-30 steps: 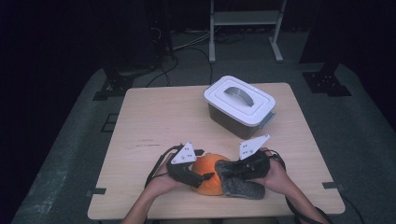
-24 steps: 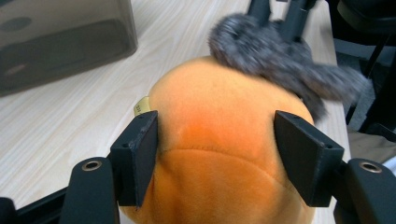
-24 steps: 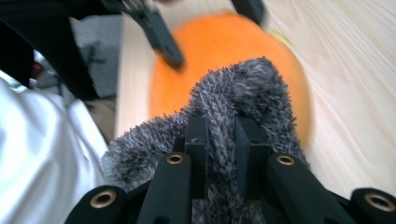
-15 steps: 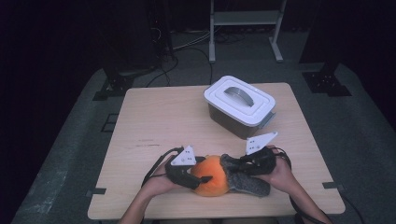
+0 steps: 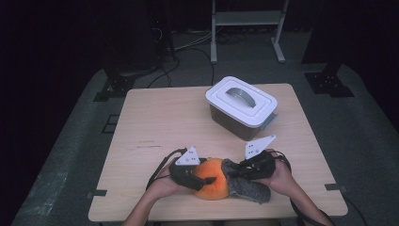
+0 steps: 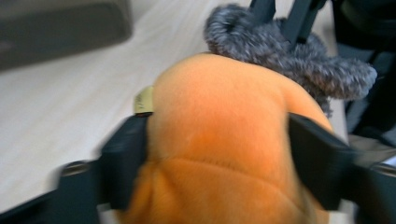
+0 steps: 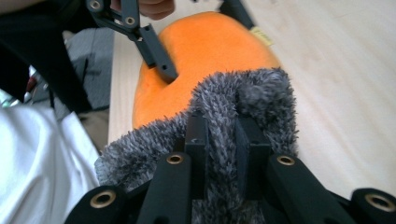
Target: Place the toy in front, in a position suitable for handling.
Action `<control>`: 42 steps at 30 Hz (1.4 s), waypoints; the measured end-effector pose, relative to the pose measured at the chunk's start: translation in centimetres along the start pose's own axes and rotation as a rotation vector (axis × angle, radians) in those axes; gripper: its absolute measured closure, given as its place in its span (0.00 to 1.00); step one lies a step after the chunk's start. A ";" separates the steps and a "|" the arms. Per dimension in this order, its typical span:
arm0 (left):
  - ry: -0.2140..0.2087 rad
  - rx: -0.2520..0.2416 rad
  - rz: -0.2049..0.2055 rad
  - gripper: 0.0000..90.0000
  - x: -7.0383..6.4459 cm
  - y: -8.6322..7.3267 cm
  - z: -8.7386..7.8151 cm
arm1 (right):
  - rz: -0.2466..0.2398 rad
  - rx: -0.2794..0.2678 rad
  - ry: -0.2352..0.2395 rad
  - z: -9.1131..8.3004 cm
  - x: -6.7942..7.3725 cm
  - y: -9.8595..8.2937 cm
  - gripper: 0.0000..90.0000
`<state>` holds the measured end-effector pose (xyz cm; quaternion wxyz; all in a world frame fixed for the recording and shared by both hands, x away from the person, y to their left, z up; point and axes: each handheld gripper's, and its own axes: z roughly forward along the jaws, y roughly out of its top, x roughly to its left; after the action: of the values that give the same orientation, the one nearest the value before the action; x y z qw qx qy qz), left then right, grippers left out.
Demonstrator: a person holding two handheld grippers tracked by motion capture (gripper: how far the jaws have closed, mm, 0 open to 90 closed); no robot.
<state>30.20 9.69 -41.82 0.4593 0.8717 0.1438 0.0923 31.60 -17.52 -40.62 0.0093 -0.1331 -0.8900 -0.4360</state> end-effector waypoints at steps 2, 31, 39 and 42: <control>0.041 -0.036 0.040 0.46 -0.4 0.2 -0.1 | 0.011 -0.022 -0.018 -0.5 -0.3 0.1 0.86; -0.058 -0.019 0.041 0.37 -0.3 -0.5 -0.4 | 0.018 -0.031 0.034 -0.5 -0.4 -0.2 0.86; -0.151 -0.017 0.048 0.21 -0.2 -0.5 -0.8 | -0.001 -0.072 0.038 -0.2 0.1 0.5 0.86; -0.173 -0.030 0.003 0.17 0.1 -0.5 -0.8 | -0.018 -0.062 0.056 0.0 0.5 0.5 0.86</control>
<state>29.98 10.62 -41.78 0.4828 0.8697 0.1011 0.0195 31.21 -17.16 -40.18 0.0260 -0.1133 -0.8765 -0.4671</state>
